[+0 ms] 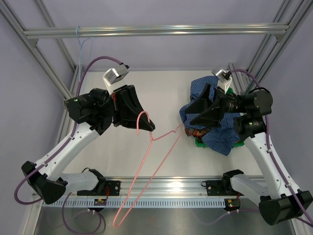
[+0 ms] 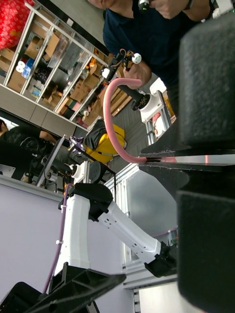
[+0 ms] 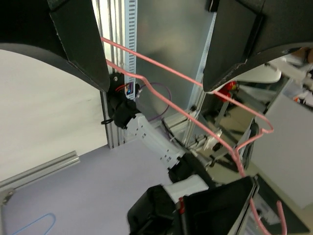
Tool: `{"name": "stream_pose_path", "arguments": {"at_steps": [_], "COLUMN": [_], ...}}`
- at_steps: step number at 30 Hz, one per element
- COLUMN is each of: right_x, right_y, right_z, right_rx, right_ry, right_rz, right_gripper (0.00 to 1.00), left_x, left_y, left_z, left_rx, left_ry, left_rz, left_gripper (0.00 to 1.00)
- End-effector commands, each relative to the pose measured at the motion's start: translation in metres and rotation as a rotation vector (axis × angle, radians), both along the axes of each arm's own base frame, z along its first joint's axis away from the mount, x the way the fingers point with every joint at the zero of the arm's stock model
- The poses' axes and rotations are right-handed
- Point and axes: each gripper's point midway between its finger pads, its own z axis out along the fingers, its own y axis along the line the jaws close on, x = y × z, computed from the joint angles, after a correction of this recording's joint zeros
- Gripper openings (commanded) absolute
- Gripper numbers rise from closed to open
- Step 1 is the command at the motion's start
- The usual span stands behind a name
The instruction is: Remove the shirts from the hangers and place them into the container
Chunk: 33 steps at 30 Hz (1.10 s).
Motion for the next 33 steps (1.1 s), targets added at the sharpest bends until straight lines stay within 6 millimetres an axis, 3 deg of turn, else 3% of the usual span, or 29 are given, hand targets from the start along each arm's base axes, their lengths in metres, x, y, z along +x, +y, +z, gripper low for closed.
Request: {"name": "stream_pose_path", "arguments": {"at_steps": [1, 4, 12, 19, 27, 33], "right_x": [-0.030, -0.040, -0.052, -0.067, -0.069, -0.071], "right_y": [0.004, 0.015, 0.032, 0.041, 0.053, 0.062], "right_z": [0.008, 0.006, 0.020, 0.031, 0.031, 0.030], "right_rx": [-0.019, -0.023, -0.016, -0.007, -0.008, -0.008], "right_ry": [-0.126, -0.131, -0.171, -0.197, -0.189, -0.177], "right_rz": [0.147, 0.234, 0.354, 0.436, 0.493, 0.531], "right_gripper": [0.85, 0.79, 0.79, 0.73, 0.69, 0.60], "left_x": [-0.006, -0.006, 0.001, 0.005, 0.007, 0.011], "left_y": [0.005, 0.004, -0.001, -0.004, -0.007, -0.009], "left_z": [0.017, 0.020, 0.018, 0.021, 0.027, 0.026], "left_rx": [-0.073, -0.085, -0.115, -0.121, -0.147, -0.150], "left_ry": [-0.005, 0.025, 0.043, 0.040, 0.047, 0.054], "left_rz": [-0.015, -0.051, -0.071, -0.071, -0.093, -0.096], "left_gripper": [0.00, 0.00, 0.00, 0.00, 0.00, 0.00]}}
